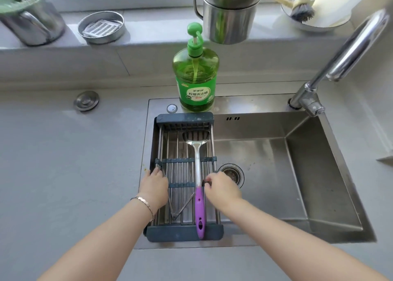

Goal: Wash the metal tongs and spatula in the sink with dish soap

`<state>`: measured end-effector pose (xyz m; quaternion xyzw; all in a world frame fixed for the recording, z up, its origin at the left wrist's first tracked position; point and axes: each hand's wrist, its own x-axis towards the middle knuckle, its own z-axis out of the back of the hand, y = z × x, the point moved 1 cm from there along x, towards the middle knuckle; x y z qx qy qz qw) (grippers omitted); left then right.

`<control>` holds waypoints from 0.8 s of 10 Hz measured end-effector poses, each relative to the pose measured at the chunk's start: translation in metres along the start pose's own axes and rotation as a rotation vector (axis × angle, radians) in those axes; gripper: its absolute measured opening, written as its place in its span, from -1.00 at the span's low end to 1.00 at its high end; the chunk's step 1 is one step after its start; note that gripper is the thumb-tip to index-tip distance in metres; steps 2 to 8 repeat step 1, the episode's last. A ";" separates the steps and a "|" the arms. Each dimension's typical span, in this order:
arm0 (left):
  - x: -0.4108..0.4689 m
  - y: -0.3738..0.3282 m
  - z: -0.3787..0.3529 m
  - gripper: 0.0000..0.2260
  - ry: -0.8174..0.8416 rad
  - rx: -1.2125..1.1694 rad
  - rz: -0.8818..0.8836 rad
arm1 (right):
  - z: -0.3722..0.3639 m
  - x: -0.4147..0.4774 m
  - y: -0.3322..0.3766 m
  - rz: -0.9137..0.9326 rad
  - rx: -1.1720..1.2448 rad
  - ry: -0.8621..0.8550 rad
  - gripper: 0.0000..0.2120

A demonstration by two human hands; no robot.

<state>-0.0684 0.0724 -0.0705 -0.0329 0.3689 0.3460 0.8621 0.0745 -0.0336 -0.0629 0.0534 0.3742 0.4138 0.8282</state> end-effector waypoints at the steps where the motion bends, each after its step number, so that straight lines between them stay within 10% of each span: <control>1: -0.004 -0.007 0.020 -0.53 0.122 -0.352 0.073 | 0.034 -0.007 -0.026 -0.091 -0.097 0.204 -0.79; 8: -0.004 -0.007 0.020 -0.53 0.122 -0.352 0.073 | 0.034 -0.007 -0.026 -0.091 -0.097 0.204 -0.79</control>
